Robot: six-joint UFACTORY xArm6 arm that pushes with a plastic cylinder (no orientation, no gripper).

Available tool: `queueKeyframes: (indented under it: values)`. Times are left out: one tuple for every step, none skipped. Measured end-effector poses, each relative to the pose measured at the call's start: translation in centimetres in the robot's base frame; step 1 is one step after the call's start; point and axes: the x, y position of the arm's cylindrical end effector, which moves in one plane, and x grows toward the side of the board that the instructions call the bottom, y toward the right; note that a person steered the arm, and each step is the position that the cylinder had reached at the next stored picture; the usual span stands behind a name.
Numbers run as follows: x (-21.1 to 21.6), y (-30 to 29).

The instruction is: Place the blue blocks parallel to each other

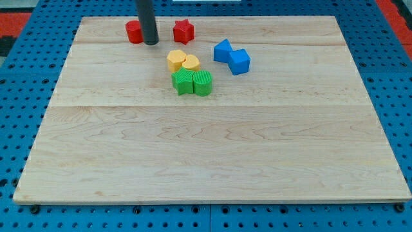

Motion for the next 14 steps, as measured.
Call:
queueKeyframes:
  values:
    - [3.4, 0.1]
    - [4.5, 5.5]
    - [5.0, 10.8]
    - [4.8, 14.5]
    - [1.8, 16.4]
    - [-0.9, 16.5]
    - [0.2, 18.5]
    - [6.4, 26.6]
    - [12.3, 19.7]
    - [7.9, 12.3]
    - [7.1, 16.7]
    - [6.2, 22.2]
    - [7.9, 25.9]
    - [3.9, 27.3]
